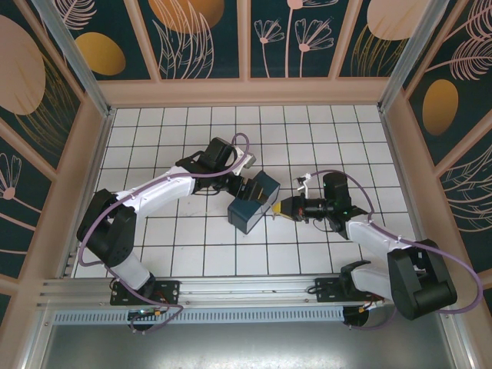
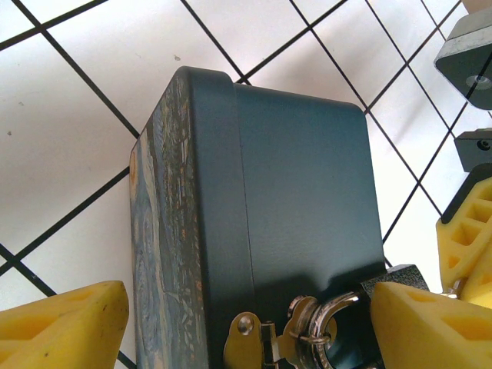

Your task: Unlock the padlock with the key

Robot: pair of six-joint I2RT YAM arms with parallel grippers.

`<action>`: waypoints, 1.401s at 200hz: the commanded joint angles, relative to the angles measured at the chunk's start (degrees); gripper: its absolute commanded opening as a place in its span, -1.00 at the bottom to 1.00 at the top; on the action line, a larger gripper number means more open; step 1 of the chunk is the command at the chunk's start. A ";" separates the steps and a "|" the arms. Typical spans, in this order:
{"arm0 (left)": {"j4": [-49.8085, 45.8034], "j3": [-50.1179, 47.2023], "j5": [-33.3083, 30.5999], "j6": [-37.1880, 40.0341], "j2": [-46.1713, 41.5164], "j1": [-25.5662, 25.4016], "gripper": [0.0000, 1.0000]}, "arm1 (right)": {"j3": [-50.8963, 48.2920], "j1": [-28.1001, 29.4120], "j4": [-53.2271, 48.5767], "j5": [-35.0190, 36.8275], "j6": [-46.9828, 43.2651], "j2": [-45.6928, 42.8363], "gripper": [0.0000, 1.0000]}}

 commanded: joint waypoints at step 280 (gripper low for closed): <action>5.42 -0.29 12.11 2.78 0.34 7.07 0.69 | 7.32 -3.70 -9.48 -8.11 -11.27 4.99 -1.00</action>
